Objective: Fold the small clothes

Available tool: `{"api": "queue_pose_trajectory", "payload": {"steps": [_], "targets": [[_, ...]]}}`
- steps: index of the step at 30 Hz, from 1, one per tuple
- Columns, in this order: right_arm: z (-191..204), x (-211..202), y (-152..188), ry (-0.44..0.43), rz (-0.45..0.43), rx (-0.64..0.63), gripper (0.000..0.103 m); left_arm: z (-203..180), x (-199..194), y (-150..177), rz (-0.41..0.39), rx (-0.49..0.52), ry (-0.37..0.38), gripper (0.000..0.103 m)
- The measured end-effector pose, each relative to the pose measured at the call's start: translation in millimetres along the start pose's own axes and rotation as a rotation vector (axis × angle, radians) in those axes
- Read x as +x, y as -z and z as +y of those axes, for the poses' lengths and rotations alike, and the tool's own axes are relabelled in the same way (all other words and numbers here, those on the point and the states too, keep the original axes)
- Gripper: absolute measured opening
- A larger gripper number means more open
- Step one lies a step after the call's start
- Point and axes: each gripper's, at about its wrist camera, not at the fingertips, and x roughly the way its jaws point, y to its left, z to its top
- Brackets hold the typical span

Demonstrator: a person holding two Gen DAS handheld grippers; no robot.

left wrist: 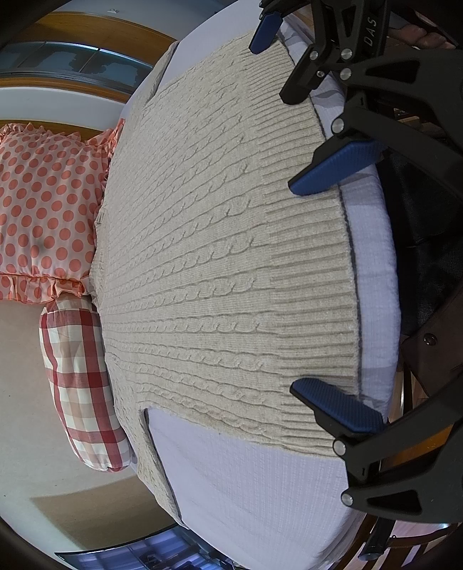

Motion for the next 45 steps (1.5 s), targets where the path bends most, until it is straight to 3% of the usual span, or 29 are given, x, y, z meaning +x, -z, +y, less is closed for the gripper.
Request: {"api": "queue_pose_trajectory", "payload": {"steps": [10, 14, 17, 22, 24, 26, 29, 31, 34, 39, 40, 41, 42, 44, 45], "targets": [[1.9, 0.5, 2.2, -0.014, -0.024, -0.012, 0.102, 0.0, 0.1, 0.0, 0.015, 0.002, 0.001, 0.101], [-7.2, 1.3, -1.7, -0.072, -0.033, -0.037, 0.102, 0.2, 2.7, -8.6, 0.032, 0.006, 0.002, 0.101], [-59.1, -5.4, -25.1, -0.169, -0.062, 0.127, 0.102, 1.0, 0.5, -10.2, 0.046, 0.008, 0.022, 0.101], [-195.8, 2.3, -67.5, -0.13, -0.087, 0.504, 0.102, 19.5, -9.1, -26.8, -0.017, -0.054, 0.15, 0.101], [-263.8, 15.3, -82.3, -0.122, -0.096, 0.681, 0.088, 29.6, -13.4, -37.0, -0.073, -0.073, 0.151, 0.101], [-315.3, 28.7, -90.3, -0.081, -0.099, 0.812, 0.067, 39.9, -15.6, -45.3, -0.107, -0.095, 0.155, 0.101], [-392.3, 56.7, -93.3, -0.042, -0.094, 1.049, 0.058, 69.2, -15.3, -63.8, -0.157, -0.164, 0.183, 0.101], [-429.3, 75.0, -94.1, -0.023, -0.096, 1.158, 0.057, 84.8, -15.8, -69.8, -0.186, -0.204, 0.196, 0.101], [-456.0, 90.0, -95.2, -0.016, -0.13, 1.242, 0.05, 116.5, -12.5, -82.5, -0.214, -0.286, 0.185, 0.101], [-483.5, 106.6, -106.4, -0.01, -0.199, 1.3, 0.046, 177.8, 7.8, -105.4, -0.169, -0.456, 0.158, 0.101], [-486.4, 108.3, -108.1, -0.002, -0.205, 1.309, 0.036, 191.4, 11.6, -109.3, -0.158, -0.497, 0.154, 0.101], [-488.9, 112.5, -110.5, 0.01, -0.206, 1.321, 0.016, 206.9, 15.1, -112.7, -0.15, -0.54, 0.149, 0.101], [-491.8, 115.8, -108.8, 0.035, -0.195, 1.333, 0.008, 217.3, 15.1, -112.7, -0.145, -0.565, 0.143, 0.101], [-490.4, 111.1, -107.5, 0.064, -0.212, 1.328, 0.008, 249.0, 18.2, -117.4, -0.132, -0.629, 0.109, 0.101], [-480.3, 101.5, -119.0, 0.112, -0.24, 1.262, 0.008, 257.8, 17.7, -116.5, -0.129, -0.644, 0.088, 0.101]]}}
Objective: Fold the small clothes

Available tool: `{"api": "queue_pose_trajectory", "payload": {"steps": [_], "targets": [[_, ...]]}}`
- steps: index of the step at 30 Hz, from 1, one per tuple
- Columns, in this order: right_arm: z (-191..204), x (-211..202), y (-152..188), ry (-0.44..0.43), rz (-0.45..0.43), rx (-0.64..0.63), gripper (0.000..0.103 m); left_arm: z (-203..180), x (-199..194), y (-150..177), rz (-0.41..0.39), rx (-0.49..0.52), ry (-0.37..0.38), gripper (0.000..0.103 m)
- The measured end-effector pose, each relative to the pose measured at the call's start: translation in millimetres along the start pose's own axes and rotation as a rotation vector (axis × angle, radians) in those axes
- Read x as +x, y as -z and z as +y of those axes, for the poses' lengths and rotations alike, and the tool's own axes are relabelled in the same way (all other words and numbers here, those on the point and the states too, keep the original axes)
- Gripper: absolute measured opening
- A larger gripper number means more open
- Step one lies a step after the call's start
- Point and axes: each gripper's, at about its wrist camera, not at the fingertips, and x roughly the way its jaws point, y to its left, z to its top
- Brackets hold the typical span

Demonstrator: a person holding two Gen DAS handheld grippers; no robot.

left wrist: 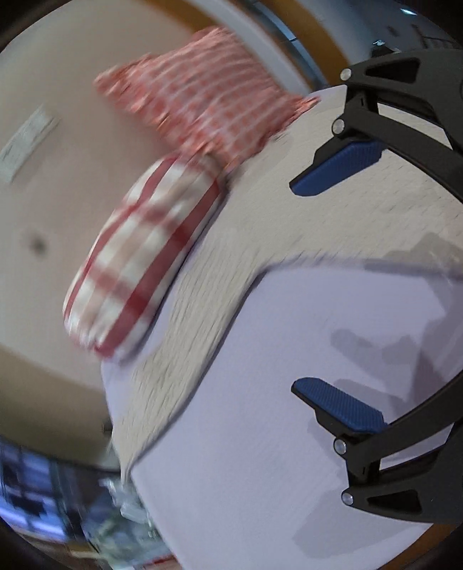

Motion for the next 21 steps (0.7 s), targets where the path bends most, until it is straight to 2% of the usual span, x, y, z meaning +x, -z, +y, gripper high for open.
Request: {"api": "queue_pose_trajectory", "payload": {"steps": [2, 3, 4, 8, 11, 14, 15, 18, 19, 21], "targets": [[40.0, -16.0, 10.8, 0.013, -0.075, -0.16, 0.008, 14.2, -0.8, -14.2, -0.013, -0.024, -0.043, 0.101], [77.7, -31.2, 26.0, -0.005, -0.122, -0.289, 0.008, 22.7, -1.6, -22.8, -0.027, -0.032, -0.076, 0.101], [97.6, -38.1, 35.2, -0.027, -0.137, -0.348, 0.008, 29.5, -2.4, -29.8, -0.044, -0.034, -0.106, 0.1], [205.0, -71.1, 118.9, -0.201, -0.133, -0.637, 0.008, 43.5, 2.0, -45.8, -0.079, -0.02, -0.191, 0.1], [270.4, -77.1, 212.0, -0.332, -0.04, -0.835, 0.008, 48.7, 10.8, -48.8, -0.073, -0.004, -0.225, 0.1], [309.3, -57.3, 317.2, -0.404, 0.157, -1.007, 0.008, 56.9, 22.0, -53.1, -0.039, -0.014, -0.225, 0.1], [316.0, -46.3, 362.4, -0.402, 0.242, -1.083, 0.008, 62.1, 27.0, -56.2, -0.023, -0.027, -0.22, 0.1], [320.9, -23.5, 456.1, -0.339, 0.384, -1.256, 0.008, 76.4, 37.6, -63.9, 0.004, -0.073, -0.207, 0.1], [320.0, -18.3, 479.5, -0.307, 0.404, -1.311, 0.009, 79.5, 40.2, -65.5, 0.011, -0.084, -0.206, 0.1], [317.6, -16.3, 513.8, -0.259, 0.409, -1.414, 0.02, 86.3, 45.7, -70.0, 0.023, -0.099, -0.206, 0.1]]}}
